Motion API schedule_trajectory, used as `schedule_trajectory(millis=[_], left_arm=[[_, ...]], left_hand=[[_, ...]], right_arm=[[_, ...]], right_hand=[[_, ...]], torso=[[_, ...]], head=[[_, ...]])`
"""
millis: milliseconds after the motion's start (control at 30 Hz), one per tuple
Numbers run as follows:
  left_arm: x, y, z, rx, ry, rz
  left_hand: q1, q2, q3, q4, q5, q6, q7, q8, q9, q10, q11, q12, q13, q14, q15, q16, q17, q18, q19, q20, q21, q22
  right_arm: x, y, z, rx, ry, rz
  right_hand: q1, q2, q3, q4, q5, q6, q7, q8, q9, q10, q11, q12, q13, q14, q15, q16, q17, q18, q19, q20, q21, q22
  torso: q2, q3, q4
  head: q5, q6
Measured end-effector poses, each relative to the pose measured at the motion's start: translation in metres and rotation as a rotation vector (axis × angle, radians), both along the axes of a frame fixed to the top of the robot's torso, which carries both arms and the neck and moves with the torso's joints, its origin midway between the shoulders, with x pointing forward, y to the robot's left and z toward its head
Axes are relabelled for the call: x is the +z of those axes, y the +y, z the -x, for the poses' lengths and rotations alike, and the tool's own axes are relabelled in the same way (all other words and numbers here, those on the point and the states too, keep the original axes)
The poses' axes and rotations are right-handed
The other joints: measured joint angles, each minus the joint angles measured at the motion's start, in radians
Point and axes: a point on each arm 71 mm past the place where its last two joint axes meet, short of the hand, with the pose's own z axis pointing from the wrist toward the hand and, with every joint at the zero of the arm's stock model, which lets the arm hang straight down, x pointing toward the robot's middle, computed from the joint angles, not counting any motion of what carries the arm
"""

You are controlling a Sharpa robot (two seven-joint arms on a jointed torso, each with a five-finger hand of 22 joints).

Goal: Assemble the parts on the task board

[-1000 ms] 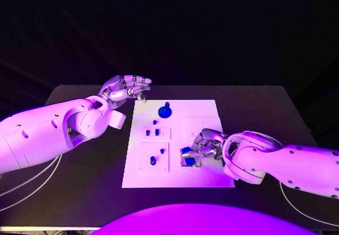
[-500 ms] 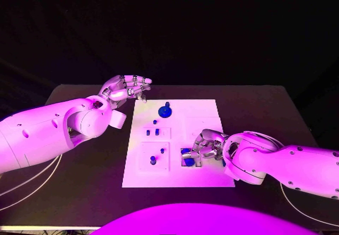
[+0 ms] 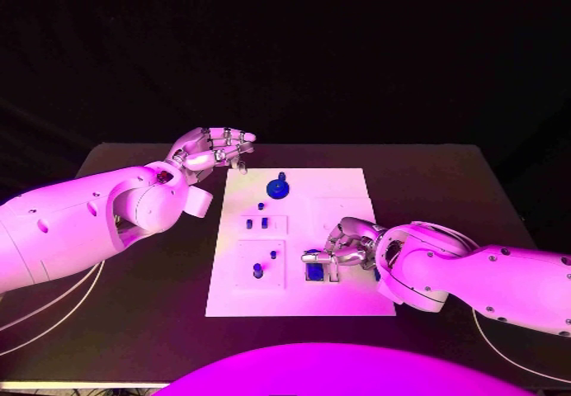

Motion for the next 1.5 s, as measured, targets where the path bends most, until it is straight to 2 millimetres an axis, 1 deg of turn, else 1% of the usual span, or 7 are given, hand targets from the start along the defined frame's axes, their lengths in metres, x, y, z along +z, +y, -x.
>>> schedule_trajectory(millis=[133,267,633,933,1267,1333,1500], left_arm=[[0.000,0.000,0.000,0.000,0.000,0.000],[0.000,0.000,0.000,0.001,0.001,-0.001],[0.000,0.001,0.000,0.001,0.001,-0.001],[0.000,0.001,0.000,0.002,0.002,-0.002],[0.000,0.001,0.000,0.001,0.002,-0.002],[0.000,0.001,0.000,0.001,0.003,-0.002],[0.000,0.001,0.000,0.001,0.003,-0.002]], left_hand=[[0.000,0.000,0.000,0.000,0.000,0.000,0.000,0.000,-0.001,-0.002,0.002,0.000,0.000,-0.002,0.001,0.000,0.000,0.000,0.000,0.000,0.000,0.000],[0.000,0.000,0.000,0.000,0.000,0.000,0.000,0.000,-0.001,-0.002,0.002,0.000,-0.001,-0.001,0.001,0.000,0.000,0.000,0.000,0.000,0.000,0.000],[0.000,0.000,0.000,0.000,0.000,0.000,0.000,0.000,-0.001,-0.002,0.002,0.000,-0.001,-0.001,0.001,0.000,0.000,0.000,0.000,0.000,0.000,0.000],[0.000,0.000,0.003,0.003,0.000,0.000,0.000,0.006,0.000,-0.005,-0.002,0.000,-0.001,-0.001,0.001,0.000,0.000,0.000,0.000,0.000,0.000,-0.001],[0.000,0.000,0.003,0.003,0.000,0.000,0.000,0.006,0.000,-0.005,-0.002,0.000,-0.001,-0.001,0.001,0.000,0.000,0.000,0.000,0.000,0.000,-0.001],[0.000,0.000,0.003,0.003,0.000,0.000,0.000,0.006,0.000,-0.005,-0.002,0.000,-0.001,-0.001,0.001,0.000,0.000,0.000,0.000,0.000,0.000,-0.001],[0.000,0.000,0.003,0.003,0.000,0.000,0.000,0.006,0.000,-0.005,-0.002,0.000,-0.001,-0.001,0.001,0.000,0.000,0.000,0.000,0.000,0.000,-0.001]], right_arm=[[0.001,-0.002,0.001,-0.005,-0.004,-0.006],[0.003,-0.005,0.003,-0.005,-0.005,-0.014],[0.009,-0.011,0.014,0.009,0.024,-0.057],[0.008,-0.013,0.017,0.036,0.057,-0.067],[0.007,-0.009,0.016,0.055,0.062,-0.063],[0.007,-0.007,0.015,0.057,0.059,-0.061],[0.006,-0.007,0.012,0.052,0.047,-0.052]], right_hand=[[-0.004,0.006,0.020,-0.003,0.000,-0.004,-0.004,0.000,0.001,0.000,0.000,0.000,0.000,0.000,0.000,0.000,0.000,0.000,0.000,0.000,0.000,0.000],[0.050,0.051,0.032,-0.007,0.000,-0.007,0.000,0.000,0.001,0.000,0.000,-0.005,0.000,0.000,0.000,0.000,0.000,0.000,0.000,0.000,0.000,0.000],[0.147,0.069,0.028,-0.011,0.000,-0.014,-0.001,0.004,0.006,0.000,0.000,-0.005,0.000,0.000,0.000,0.000,0.000,0.000,0.000,0.000,0.000,0.000],[0.273,0.069,0.012,-0.021,0.000,-0.011,-0.004,0.034,0.045,-0.004,-0.004,-0.005,0.000,0.004,-0.004,0.000,0.000,0.000,0.000,-0.008,0.006,0.000],[0.314,0.088,0.013,-0.021,0.000,-0.014,-0.008,0.043,0.061,0.000,-0.007,-0.005,0.001,0.004,-0.004,0.000,0.000,0.000,0.000,-0.008,0.006,0.000],[0.343,0.092,0.027,-0.028,0.000,-0.018,-0.011,0.043,0.065,0.000,-0.007,-0.005,0.004,0.004,-0.004,0.000,0.001,0.000,0.000,-0.008,0.006,0.000],[0.349,0.097,0.039,-0.019,0.000,-0.018,-0.011,0.043,0.069,0.000,-0.007,-0.003,0.004,0.004,-0.004,0.000,0.001,0.000,0.000,-0.008,0.006,-0.001]], torso=[[0.000,-0.0001,0.0006],[0.000,0.0004,0.0006],[0.000,0.0004,-0.0002],[0.000,0.0004,0.0001],[0.000,-0.0001,0.0011],[0.000,-0.0001,0.0012],[0.001,0.0000,0.0012]], head=[[-0.001,0.001],[0.000,0.001],[0.002,0.001],[0.002,-0.001],[0.002,-0.001],[0.002,-0.002],[0.003,-0.003]])
